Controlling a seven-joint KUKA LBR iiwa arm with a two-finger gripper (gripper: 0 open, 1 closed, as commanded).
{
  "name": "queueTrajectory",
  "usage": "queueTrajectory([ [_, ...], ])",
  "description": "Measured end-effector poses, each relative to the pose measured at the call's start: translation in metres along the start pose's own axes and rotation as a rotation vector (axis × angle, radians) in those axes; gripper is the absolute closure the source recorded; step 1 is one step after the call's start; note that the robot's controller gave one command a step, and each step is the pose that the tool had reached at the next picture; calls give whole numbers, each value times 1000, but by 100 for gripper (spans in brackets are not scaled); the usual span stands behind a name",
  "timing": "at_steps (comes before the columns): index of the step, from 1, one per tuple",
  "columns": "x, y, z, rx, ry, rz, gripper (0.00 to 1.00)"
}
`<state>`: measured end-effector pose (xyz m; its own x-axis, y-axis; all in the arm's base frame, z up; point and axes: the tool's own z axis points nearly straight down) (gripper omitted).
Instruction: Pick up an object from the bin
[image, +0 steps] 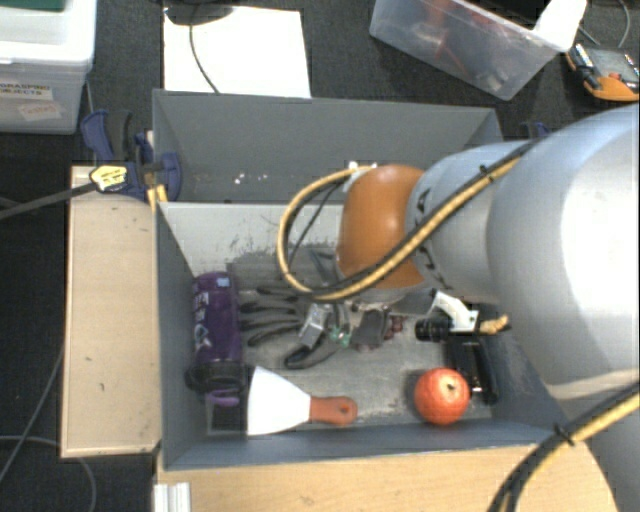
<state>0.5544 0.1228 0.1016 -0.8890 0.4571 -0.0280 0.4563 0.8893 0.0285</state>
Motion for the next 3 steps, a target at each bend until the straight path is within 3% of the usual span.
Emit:
queueTrajectory([
  [1,2,-2,-24,8,10,-6,100],
  [2,9,15,30,4,6,-201,100],
  [3,7,15,47,-1,4,-98,100],
])
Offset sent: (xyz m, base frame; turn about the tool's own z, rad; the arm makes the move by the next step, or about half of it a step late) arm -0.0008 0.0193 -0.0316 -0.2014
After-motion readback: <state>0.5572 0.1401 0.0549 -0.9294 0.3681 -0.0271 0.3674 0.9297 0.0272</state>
